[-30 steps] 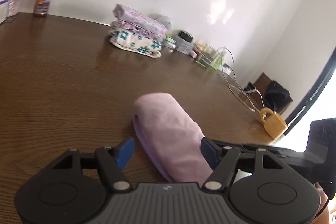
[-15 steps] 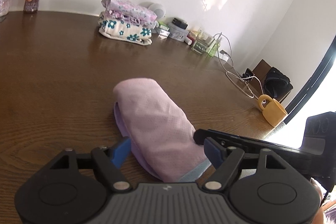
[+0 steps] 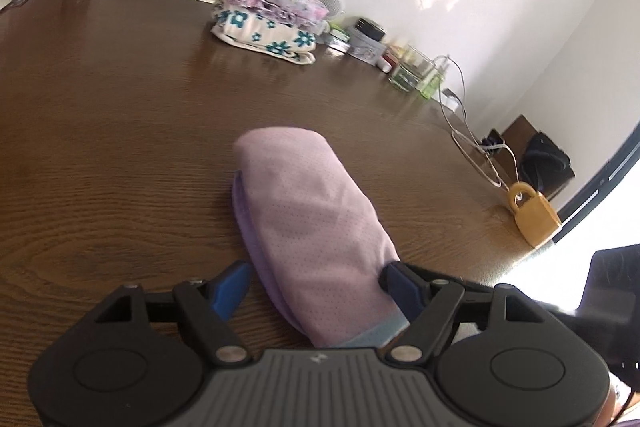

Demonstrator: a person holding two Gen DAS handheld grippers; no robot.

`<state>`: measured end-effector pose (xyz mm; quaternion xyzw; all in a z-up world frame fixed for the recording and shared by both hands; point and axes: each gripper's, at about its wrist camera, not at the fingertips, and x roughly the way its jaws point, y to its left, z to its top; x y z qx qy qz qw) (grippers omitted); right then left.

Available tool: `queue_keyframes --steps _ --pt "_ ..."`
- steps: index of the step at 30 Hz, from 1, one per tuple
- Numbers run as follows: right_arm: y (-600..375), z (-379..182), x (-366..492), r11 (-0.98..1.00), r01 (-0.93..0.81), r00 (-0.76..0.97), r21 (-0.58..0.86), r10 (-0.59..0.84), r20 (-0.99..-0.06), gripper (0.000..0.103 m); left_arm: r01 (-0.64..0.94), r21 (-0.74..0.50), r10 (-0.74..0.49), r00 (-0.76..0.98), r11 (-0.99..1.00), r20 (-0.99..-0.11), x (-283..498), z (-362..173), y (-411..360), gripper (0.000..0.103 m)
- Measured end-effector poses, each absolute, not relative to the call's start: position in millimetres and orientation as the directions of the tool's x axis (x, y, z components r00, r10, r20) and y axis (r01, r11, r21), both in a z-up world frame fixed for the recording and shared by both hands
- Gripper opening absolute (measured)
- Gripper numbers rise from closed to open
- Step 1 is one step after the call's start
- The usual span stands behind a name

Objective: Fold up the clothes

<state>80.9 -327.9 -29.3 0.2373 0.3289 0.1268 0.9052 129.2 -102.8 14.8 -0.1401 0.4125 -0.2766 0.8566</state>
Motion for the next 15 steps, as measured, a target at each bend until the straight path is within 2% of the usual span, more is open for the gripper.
queue_keyframes --steps 10,12,15 --pt "-341.0 -32.4 84.4 0.827 -0.04 0.757 0.561 0.391 -0.523 0.039 0.372 -0.464 -0.595 0.494 0.804 -0.634 127.5 13.1 -101.9 0.073" --pt "-339.0 -33.6 84.8 0.827 -0.051 0.751 0.56 0.401 -0.524 0.039 0.378 -0.467 -0.601 0.484 0.799 -0.637 127.0 10.5 -104.2 0.059" --pt "-336.0 -33.7 84.2 0.835 -0.067 0.747 0.547 0.405 -0.527 0.036 0.384 -0.468 -0.605 0.479 0.796 -0.636 125.3 8.8 -106.0 0.049"
